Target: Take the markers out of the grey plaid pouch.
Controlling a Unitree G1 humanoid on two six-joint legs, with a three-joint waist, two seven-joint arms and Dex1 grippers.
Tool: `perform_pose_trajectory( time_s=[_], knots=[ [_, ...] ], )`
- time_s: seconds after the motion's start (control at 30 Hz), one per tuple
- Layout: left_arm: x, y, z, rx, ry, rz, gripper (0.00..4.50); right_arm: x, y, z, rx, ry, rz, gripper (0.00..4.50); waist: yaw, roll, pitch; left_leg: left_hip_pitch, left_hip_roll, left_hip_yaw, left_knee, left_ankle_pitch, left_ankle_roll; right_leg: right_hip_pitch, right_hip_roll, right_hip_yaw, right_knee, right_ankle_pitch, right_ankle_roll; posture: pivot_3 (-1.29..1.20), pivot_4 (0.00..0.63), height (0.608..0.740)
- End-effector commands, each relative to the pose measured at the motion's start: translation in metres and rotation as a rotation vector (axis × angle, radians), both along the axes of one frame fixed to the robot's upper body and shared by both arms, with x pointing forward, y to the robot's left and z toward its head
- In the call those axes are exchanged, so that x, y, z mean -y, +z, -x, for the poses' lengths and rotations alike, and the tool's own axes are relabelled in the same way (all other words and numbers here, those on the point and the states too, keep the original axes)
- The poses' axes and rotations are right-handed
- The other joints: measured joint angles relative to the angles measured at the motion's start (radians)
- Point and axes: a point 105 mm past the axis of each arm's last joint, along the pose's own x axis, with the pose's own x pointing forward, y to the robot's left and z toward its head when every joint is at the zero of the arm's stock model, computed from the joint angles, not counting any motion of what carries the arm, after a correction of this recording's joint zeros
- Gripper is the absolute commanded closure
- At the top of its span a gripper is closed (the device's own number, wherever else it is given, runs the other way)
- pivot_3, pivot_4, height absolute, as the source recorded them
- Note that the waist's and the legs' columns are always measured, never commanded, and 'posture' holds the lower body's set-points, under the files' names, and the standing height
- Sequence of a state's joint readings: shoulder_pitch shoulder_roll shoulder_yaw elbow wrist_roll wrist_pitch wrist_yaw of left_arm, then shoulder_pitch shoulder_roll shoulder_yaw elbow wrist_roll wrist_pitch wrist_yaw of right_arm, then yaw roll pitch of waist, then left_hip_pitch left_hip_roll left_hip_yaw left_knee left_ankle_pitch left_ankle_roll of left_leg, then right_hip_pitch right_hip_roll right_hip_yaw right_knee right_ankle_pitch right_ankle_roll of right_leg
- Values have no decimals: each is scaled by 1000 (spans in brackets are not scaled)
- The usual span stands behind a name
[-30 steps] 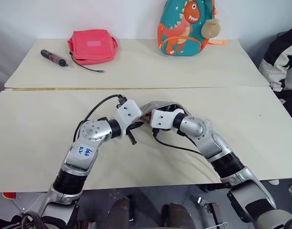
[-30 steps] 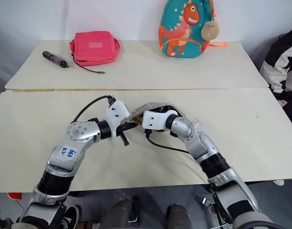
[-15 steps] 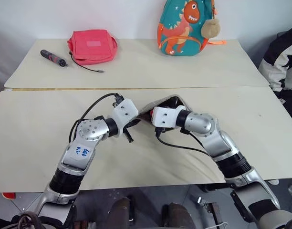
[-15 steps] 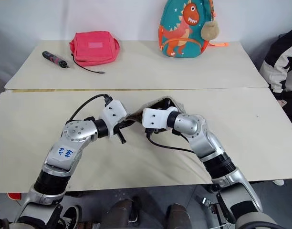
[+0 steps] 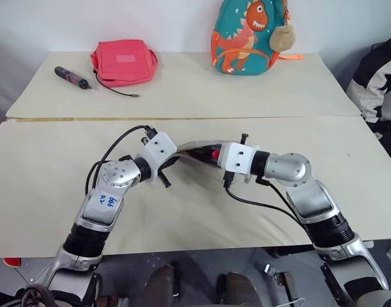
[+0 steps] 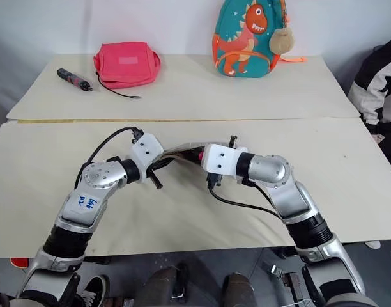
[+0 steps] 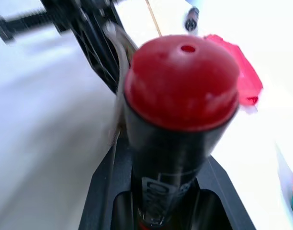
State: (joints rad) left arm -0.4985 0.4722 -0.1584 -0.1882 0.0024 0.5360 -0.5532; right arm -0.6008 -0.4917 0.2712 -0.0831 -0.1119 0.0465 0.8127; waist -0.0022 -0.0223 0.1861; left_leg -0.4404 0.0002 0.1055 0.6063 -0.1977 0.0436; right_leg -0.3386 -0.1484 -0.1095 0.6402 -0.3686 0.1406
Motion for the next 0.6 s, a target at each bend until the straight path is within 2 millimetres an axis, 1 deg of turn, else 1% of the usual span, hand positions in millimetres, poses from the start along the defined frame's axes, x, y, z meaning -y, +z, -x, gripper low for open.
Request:
perform_pose_trajectory(
  time_s=[0.03, 0.07, 0.13, 0.2, 0.27, 0.33, 0.4, 0.43, 0.47, 0.5, 0.53, 0.57, 0.6],
  knots=[
    [1, 12, 3, 54, -9, 6, 4500, -1, 12, 2, 23, 4, -61, 3890, 0, 0, 0, 0, 0, 0, 0, 0, 0, 0, 0, 0, 0, 0, 0, 0, 150, 740],
    [1, 12, 3, 56, -7, 1, 4500, -1, 12, 3, 19, 7, -69, 3890, 0, 0, 0, 0, 0, 0, 0, 0, 0, 0, 0, 0, 0, 0, 0, 0, 150, 740],
    [-2, 11, 2, 61, 4, -21, 4500, -5, 34, 15, -82, 72, -258, 3890, 0, 0, 0, 0, 0, 0, 0, 0, 0, 0, 0, 0, 0, 0, 0, 0, 150, 740],
    [-7, 10, 0, 62, 31, -18, 4500, -2, 55, 23, -129, 121, -371, 3890, 0, 0, 0, 0, 0, 0, 0, 0, 0, 0, 0, 0, 0, 0, 0, 0, 150, 740],
    [-13, 11, -3, 75, 59, -36, 4500, 5, 61, 29, -203, 143, -398, 3890, 1, 0, 0, 0, 0, 0, 0, 0, 0, 0, 0, 0, 0, 0, 0, 0, 150, 740],
    [-24, 11, -8, 102, 99, -68, 4500, 21, 65, 30, -268, 117, -408, 3890, 4, 0, 0, 0, 0, -1, 0, 0, 0, 1, 0, -1, 0, 0, 0, 0, 150, 740],
    [-29, 11, -9, 119, 106, -101, 4500, 37, 66, 29, -299, 78, -396, 3890, 5, 0, 0, 0, 0, -1, 1, -1, 1, 1, -1, -1, 0, 0, 0, 0, 150, 740],
    [-31, 9, -9, 119, 108, -104, 4500, 49, 71, 25, -313, 39, -417, 3890, 4, 0, 0, 0, -1, -1, 1, -1, 1, 1, -1, -1, -1, 0, 0, 0, 150, 740],
    [-33, 8, -8, 120, 110, -113, 4500, 62, 71, 21, -337, -12, -407, 3890, 3, 0, 0, 0, -1, -1, 0, -1, 1, 0, -1, -1, -2, 0, 0, 0, 150, 740],
    [-34, 7, -8, 120, 111, -118, 4500, 70, 71, 19, -356, -46, -401, 3890, 3, 0, 0, 0, 0, -1, 0, -1, 1, 0, -1, 0, -3, 0, 0, 0, 150, 740],
    [-35, 7, -8, 122, 111, -119, 4500, 84, 64, 15, -400, -115, -359, 3890, 2, 0, 0, 0, 0, 0, -1, -1, 1, 0, -1, 0, -3, 0, 0, 0, 150, 740],
    [-34, 7, -8, 122, 109, -113, 4500, 106, 49, 9, -433, -220, -270, 3890, 4, 0, 0, 0, 0, 0, -1, -1, 1, 0, -1, 0, -3, 0, 0, 0, 150, 740],
    [-34, 7, -8, 122, 108, -106, 4500, 122, 39, 6, -454, -291, -207, 3890, 8, 0, 0, 0, 0, 0, -1, -1, 1, 0, -2, 0, -3, 0, 0, 0, 150, 740]
  ],
)
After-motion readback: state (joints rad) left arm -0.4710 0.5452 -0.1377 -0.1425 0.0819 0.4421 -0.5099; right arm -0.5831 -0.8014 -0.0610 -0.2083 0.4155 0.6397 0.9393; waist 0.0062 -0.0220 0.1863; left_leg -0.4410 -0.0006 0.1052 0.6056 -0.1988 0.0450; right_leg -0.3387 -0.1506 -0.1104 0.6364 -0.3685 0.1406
